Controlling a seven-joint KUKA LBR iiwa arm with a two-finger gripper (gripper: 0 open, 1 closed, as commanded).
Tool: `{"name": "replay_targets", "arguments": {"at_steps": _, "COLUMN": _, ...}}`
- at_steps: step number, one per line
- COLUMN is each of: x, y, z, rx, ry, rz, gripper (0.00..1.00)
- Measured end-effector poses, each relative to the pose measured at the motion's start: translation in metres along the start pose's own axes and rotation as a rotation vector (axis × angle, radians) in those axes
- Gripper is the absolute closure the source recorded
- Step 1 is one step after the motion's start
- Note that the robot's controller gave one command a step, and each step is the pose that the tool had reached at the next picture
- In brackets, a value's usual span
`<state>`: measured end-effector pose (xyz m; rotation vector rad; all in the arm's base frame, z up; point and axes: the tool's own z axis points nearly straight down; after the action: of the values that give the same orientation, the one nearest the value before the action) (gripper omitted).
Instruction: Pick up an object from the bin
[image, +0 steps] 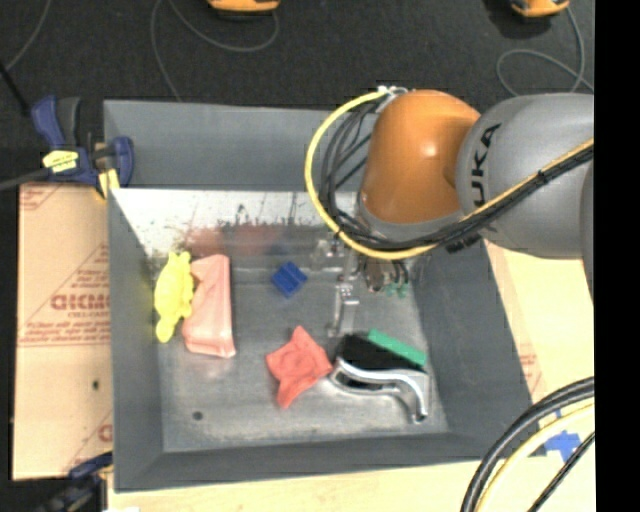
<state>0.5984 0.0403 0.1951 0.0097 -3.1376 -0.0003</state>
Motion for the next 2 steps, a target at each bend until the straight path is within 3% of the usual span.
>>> {"name": "replay_targets", "arguments": {"at_steps": 1, "x": -0.001, "y": 0.0, "z": -0.005, "rx": 0.0, "ry": -0.008, "rz": 0.001, "gripper": 0.0}}
{"name": "replay_targets", "arguments": {"at_steps": 2, "x": 0.01, "y": 0.002, "z": 0.024, "rx": 0.001, "ry": -0.012, "rz": -0.08, "gripper": 0.0}}
